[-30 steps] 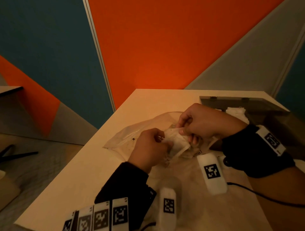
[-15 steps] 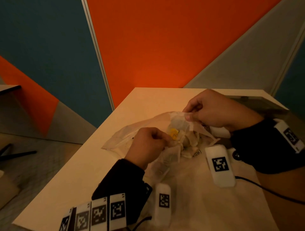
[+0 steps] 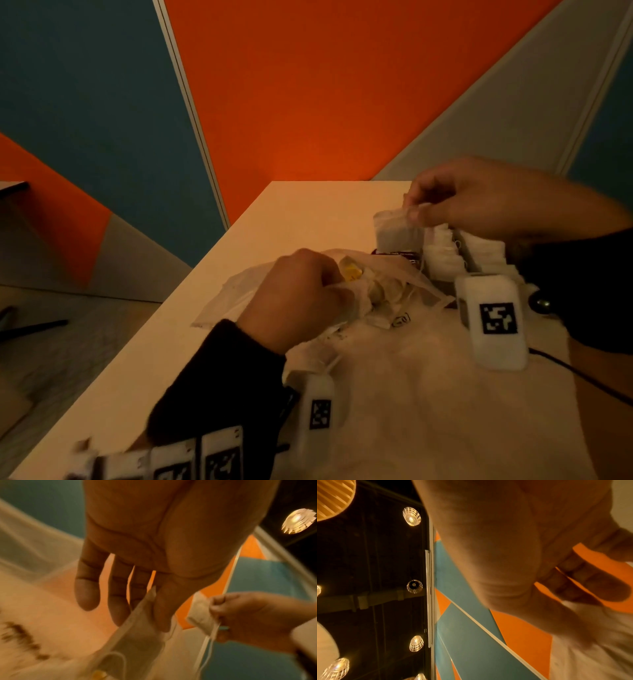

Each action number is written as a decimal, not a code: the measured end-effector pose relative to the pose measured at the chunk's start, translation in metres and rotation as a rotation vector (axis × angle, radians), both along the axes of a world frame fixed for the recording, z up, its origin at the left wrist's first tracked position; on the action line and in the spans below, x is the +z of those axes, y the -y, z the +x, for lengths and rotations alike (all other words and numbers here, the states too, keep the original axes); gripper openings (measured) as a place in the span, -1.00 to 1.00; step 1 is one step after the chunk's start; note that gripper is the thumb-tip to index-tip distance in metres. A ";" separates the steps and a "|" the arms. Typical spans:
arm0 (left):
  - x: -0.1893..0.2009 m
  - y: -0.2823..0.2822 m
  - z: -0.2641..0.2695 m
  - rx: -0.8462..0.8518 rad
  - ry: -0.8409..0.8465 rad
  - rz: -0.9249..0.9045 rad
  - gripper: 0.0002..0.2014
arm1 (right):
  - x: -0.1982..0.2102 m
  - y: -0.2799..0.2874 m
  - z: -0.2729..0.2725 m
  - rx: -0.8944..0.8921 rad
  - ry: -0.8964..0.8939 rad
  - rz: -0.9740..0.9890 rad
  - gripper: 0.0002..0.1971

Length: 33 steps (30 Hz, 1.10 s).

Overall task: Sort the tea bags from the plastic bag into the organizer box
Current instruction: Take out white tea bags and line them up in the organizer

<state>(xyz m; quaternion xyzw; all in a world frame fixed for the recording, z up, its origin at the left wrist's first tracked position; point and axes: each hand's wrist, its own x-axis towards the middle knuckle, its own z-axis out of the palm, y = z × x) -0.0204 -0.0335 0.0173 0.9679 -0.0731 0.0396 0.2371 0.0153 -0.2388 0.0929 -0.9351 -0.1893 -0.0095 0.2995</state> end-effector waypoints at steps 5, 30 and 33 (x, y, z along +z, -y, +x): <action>0.057 0.004 -0.014 -0.131 0.098 -0.199 -0.84 | 0.028 0.021 -0.025 0.130 -0.055 -0.125 -0.84; 0.050 0.031 0.102 0.001 0.077 -0.188 -0.83 | 0.029 0.052 -0.013 0.190 -0.177 0.106 -0.83; 0.046 0.019 0.108 0.135 0.120 0.068 -0.64 | 0.027 0.053 -0.009 0.158 -0.173 0.126 -0.80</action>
